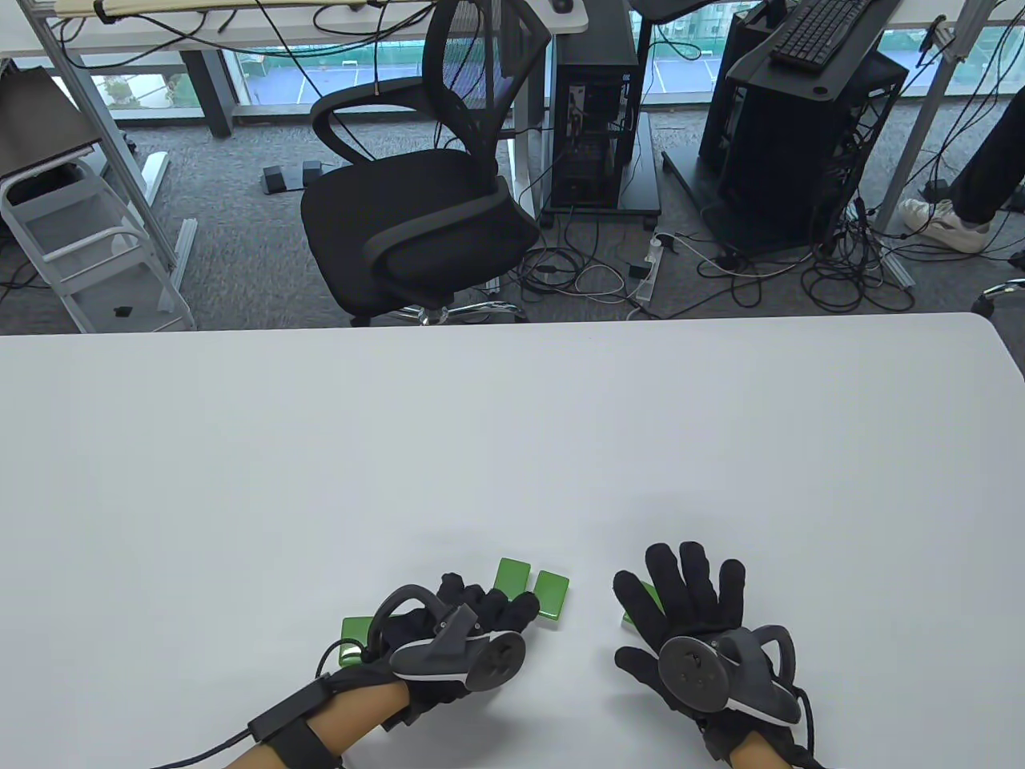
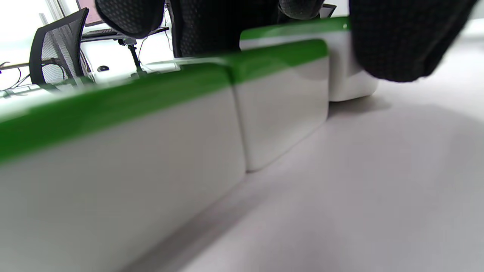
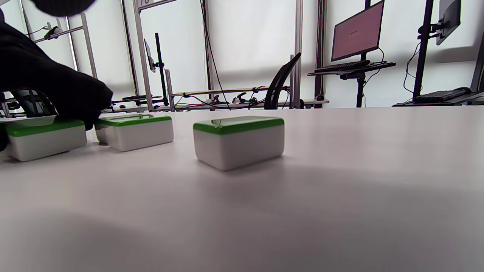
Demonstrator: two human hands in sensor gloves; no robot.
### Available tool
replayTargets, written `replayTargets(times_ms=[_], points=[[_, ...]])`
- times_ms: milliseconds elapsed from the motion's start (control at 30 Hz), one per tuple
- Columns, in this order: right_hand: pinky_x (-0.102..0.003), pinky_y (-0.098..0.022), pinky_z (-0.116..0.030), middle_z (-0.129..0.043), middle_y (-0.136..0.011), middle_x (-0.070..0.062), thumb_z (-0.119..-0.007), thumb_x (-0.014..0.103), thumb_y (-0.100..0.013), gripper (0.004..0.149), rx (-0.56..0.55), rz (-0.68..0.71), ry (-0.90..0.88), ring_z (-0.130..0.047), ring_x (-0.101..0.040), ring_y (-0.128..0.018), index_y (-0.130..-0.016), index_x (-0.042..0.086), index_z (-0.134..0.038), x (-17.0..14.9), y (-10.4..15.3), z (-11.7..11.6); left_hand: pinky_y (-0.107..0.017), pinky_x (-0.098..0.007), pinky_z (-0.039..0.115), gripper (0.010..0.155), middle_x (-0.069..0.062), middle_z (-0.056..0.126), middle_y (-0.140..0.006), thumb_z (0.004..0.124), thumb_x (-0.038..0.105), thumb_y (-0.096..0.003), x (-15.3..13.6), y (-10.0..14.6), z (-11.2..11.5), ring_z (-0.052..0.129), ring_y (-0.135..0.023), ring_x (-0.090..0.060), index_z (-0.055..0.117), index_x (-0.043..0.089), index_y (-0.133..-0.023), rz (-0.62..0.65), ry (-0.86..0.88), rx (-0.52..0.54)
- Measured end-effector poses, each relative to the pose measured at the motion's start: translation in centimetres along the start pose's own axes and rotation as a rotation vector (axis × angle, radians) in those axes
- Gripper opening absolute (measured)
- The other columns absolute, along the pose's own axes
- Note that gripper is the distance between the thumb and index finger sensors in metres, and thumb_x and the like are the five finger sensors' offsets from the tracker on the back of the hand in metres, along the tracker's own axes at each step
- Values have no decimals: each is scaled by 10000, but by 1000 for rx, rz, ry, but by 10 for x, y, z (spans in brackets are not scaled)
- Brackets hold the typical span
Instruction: Flip mahjong tiles upright in a row
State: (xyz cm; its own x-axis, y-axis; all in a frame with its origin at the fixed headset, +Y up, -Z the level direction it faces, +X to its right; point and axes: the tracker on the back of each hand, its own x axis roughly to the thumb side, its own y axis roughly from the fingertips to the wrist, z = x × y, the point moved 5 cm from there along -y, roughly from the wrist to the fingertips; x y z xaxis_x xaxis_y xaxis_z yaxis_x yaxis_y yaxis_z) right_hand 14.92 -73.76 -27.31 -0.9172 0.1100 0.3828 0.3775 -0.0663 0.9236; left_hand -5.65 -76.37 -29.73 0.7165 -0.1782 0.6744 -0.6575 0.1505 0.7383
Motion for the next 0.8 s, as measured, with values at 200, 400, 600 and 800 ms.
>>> replayTargets(times_ms=[200, 400, 600, 800], points=[[-684, -671, -24, 115, -1103, -4, -536, 630, -461, 768, 0, 0, 0, 126, -379, -960, -998, 431, -24, 0, 0, 0, -707, -585, 669, 848, -8, 738, -981, 841, 569, -287, -1, -2, 4, 901, -857, -278, 478, 329, -1015, -9, 2, -37], [-684, -671, -26, 115, -1103, -4, -536, 630, -462, 768, 2, 9, 6, 125, -379, -960, -998, 431, -24, 2, 0, 0, -702, -579, 679, 845, -5, 735, -988, 837, 568, -292, -2, -2, 3, 902, -860, -274, 475, 328, -1017, -28, -13, -58], [-685, -671, -26, 115, -1103, -5, -537, 630, -462, 768, 1, 11, 7, 124, -380, -960, -999, 430, -26, 4, 0, 0, -715, -586, 658, 852, -6, 688, -1046, 810, 620, -278, -9, 7, -2, 853, -917, -281, 473, 368, -1018, -44, 20, -86], [-685, -671, -30, 114, -1103, -7, -540, 630, -461, 770, 5, 6, 11, 122, -382, -960, -1000, 429, -27, 3, 0, -1, -731, -609, 625, 855, 0, 636, -1096, 796, 650, -267, -39, 51, -50, 800, -975, -293, 480, 402, -1021, -107, 35, 85]])
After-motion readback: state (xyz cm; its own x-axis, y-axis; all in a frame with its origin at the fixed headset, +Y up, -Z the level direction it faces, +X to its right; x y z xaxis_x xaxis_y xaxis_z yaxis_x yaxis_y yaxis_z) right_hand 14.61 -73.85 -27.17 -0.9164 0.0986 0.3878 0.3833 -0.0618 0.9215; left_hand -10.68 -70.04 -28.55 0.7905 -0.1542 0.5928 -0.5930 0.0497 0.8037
